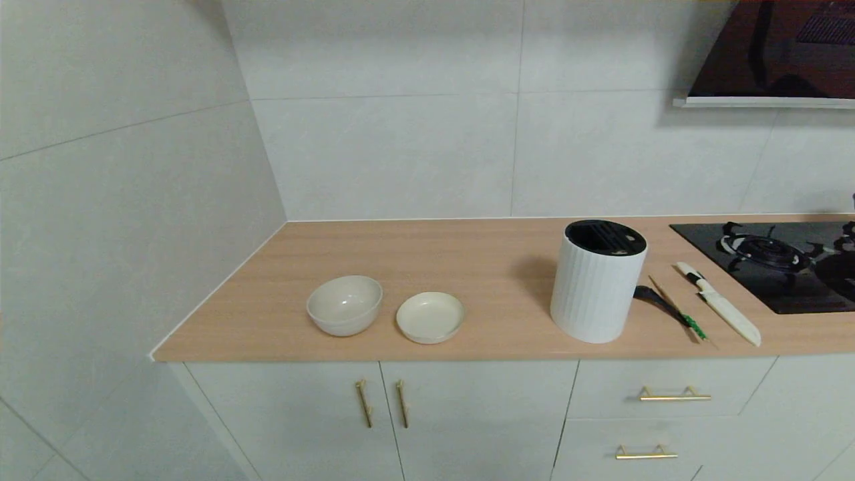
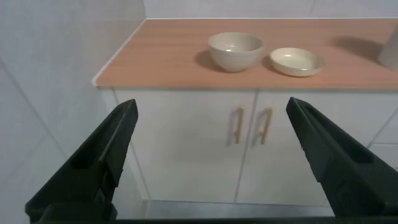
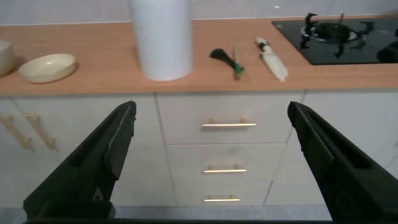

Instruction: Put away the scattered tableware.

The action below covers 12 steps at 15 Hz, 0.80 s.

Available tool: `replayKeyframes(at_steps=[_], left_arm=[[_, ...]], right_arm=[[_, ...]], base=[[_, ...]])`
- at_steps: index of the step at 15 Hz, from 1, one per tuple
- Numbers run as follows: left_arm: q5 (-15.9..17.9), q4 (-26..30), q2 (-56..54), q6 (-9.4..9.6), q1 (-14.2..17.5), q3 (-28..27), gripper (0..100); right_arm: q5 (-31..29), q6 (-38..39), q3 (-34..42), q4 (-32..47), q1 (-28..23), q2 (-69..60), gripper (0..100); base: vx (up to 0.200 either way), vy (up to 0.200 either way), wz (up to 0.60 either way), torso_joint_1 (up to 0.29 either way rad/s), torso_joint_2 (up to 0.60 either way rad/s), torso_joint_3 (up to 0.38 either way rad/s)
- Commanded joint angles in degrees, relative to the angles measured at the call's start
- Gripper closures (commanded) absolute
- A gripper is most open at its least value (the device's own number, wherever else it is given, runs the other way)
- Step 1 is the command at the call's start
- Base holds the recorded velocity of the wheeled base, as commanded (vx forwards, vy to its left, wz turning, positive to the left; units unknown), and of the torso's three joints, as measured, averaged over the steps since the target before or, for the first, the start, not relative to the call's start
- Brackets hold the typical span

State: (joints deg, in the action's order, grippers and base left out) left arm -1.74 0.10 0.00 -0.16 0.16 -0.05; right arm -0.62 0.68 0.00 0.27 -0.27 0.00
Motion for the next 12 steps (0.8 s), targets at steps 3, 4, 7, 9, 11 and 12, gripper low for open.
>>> replayKeyframes(at_steps=[3, 4, 7, 9, 11, 12], left_arm=[[0.0, 0.0, 0.0, -0.02, 0.0, 0.0, 0], [0.0, 0.0, 0.1, -0.02, 0.0, 0.0, 0], [0.0, 0.0, 0.1, -0.02, 0.0, 0.0, 0], [0.0, 0.0, 0.0, -0.02, 0.0, 0.0, 0], [0.0, 0.0, 0.0, -0.11, 0.0, 0.0, 0], [0.0, -0.1, 0.1, -0.11, 0.0, 0.0, 0]], right_arm=[[-0.1, 0.0, 0.0, 0.0, 0.0, 0.0, 0], [0.0, 0.0, 0.0, 0.0, 0.0, 0.0, 0], [0.0, -0.1, 0.0, 0.0, 0.0, 0.0, 0], [0.0, 0.0, 0.0, 0.0, 0.0, 0.0, 0], [-0.1, -0.1, 0.0, 0.0, 0.0, 0.0, 0], [-0.1, -0.1, 0.0, 0.0, 0.0, 0.0, 0]], base=[[0.0, 0.2, 0.0, 0.002, 0.01, 0.002], [0.0, 0.2, 0.0, 0.002, 0.0, 0.002], [0.0, 0.2, 0.0, 0.006, 0.0, -0.001], [0.0, 0.2, 0.0, 0.0, 0.0, 0.002], [0.0, 0.2, 0.0, 0.005, 0.0, 0.0], [0.0, 0.0, 0.0, 0.0, 0.0, 0.0]])
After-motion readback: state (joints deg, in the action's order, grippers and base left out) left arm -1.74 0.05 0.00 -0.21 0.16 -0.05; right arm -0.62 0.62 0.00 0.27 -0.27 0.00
